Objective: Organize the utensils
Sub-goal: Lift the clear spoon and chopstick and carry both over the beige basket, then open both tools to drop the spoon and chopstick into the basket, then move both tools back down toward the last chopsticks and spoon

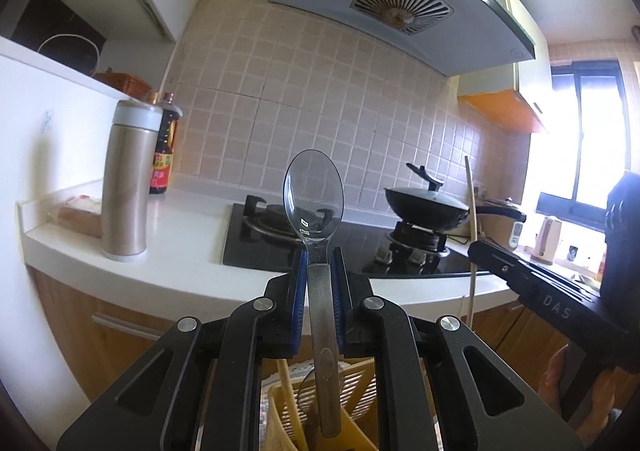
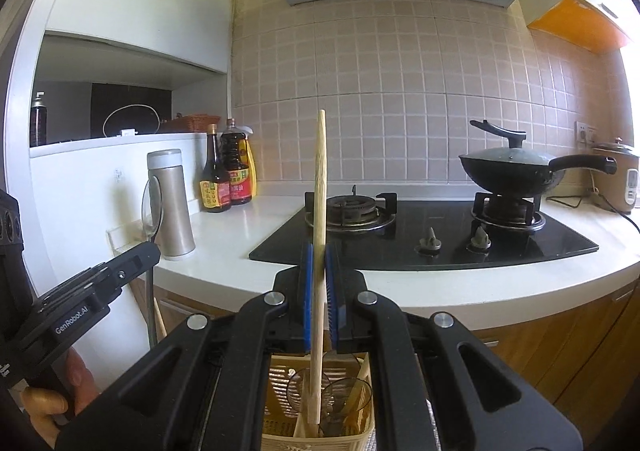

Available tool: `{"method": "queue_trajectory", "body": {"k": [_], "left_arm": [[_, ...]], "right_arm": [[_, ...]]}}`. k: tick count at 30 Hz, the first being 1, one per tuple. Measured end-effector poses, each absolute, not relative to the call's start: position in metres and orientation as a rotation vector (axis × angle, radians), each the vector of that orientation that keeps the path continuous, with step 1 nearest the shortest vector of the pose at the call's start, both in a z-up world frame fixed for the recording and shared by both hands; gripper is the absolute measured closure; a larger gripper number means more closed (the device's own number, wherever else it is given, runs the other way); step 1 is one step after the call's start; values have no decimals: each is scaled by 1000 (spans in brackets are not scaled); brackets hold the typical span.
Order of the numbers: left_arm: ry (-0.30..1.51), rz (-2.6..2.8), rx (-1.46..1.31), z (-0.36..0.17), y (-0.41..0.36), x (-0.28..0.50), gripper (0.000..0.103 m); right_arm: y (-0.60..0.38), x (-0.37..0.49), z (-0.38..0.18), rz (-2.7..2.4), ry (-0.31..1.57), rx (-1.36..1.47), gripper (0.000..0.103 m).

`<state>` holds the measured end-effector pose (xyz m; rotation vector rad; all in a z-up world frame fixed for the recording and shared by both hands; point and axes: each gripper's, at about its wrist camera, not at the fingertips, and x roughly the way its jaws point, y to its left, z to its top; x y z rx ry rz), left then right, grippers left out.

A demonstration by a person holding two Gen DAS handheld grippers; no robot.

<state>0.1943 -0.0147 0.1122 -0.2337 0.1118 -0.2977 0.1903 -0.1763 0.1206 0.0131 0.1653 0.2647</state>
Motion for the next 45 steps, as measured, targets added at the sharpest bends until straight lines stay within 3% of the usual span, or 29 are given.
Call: {"method": "queue_trajectory", "body": {"k": [15,18,20,24,25,26,31,37,45], "left_arm": [[113,-306,-207,92,-17,194,92],[114,-321,-214,91,-15,189,91],[120,-327,-211,92,-14,184,80],[136,-331,-218,95,-9,171,73],[139,-336,-226,97,-7,166,63],[139,-343,-236,99,-3,158,55],[147,-369,-243,114,10,124,47],[212,-408,-251,126,21,90,43],[464,-345,-185,103,20,71,43]], "right_arm": [[-175,187,96,227,149,-6,98],[-180,182,93,235,180,7,93],[-184,175,91,243,197,20,83],[-194,157,92,256,225,47,67],[-196,150,93,261,235,55,58],[-196,146,93,261,239,59,56],[-195,111,95,267,291,49,56],[-183,91,96,265,467,29,56],[-154,104,50,294,846,-6,56]]}}
